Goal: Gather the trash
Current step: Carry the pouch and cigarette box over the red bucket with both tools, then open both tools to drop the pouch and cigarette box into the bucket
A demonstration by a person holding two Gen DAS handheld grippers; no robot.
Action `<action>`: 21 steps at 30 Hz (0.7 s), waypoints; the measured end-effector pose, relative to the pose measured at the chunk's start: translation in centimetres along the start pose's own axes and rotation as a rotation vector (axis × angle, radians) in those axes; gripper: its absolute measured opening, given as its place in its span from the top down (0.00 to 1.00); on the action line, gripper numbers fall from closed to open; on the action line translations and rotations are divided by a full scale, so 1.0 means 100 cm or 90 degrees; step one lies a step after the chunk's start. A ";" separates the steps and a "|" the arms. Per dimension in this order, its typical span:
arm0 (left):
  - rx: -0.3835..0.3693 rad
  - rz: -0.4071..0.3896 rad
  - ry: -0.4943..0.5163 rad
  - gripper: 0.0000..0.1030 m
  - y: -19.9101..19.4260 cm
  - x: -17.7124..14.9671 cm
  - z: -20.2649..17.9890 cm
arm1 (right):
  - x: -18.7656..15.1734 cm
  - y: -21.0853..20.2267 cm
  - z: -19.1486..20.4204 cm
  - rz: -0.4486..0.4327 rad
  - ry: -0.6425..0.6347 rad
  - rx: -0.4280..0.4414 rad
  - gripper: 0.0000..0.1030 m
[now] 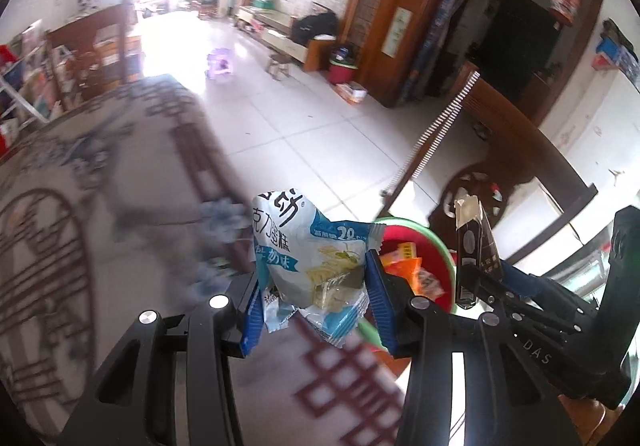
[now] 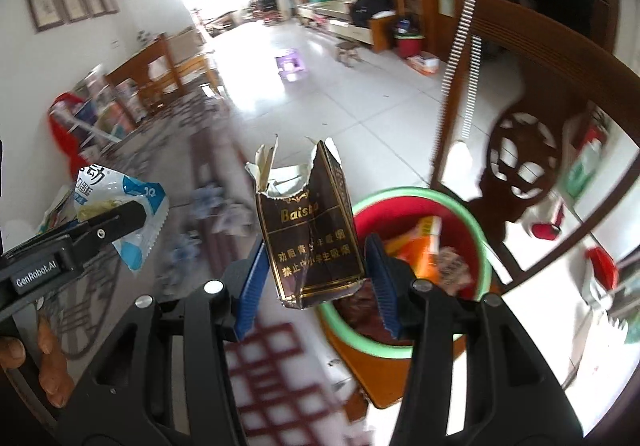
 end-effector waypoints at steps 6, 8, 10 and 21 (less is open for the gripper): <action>-0.036 0.036 0.014 0.59 0.048 0.013 -0.030 | 0.002 0.015 -0.046 0.016 0.046 -0.037 0.54; -0.041 0.044 0.017 0.59 0.059 0.016 -0.035 | 0.003 0.019 -0.055 0.019 0.055 -0.042 0.54; -0.046 0.051 0.021 0.58 0.070 0.019 -0.041 | 0.004 0.024 -0.063 0.024 0.062 -0.047 0.54; -0.082 0.055 0.051 0.26 0.091 0.033 -0.063 | 0.002 0.050 -0.080 0.063 0.079 -0.049 0.38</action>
Point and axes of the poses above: each gripper's, at about its wrist camera, not at the fingertips, and y roughly the way its jaws point, z to its left, x to its top, the point moved 1 cm from there along y, roughly the way its jaws point, and after that the axes turned 12 degrees about -x, right-handed, at the moved point
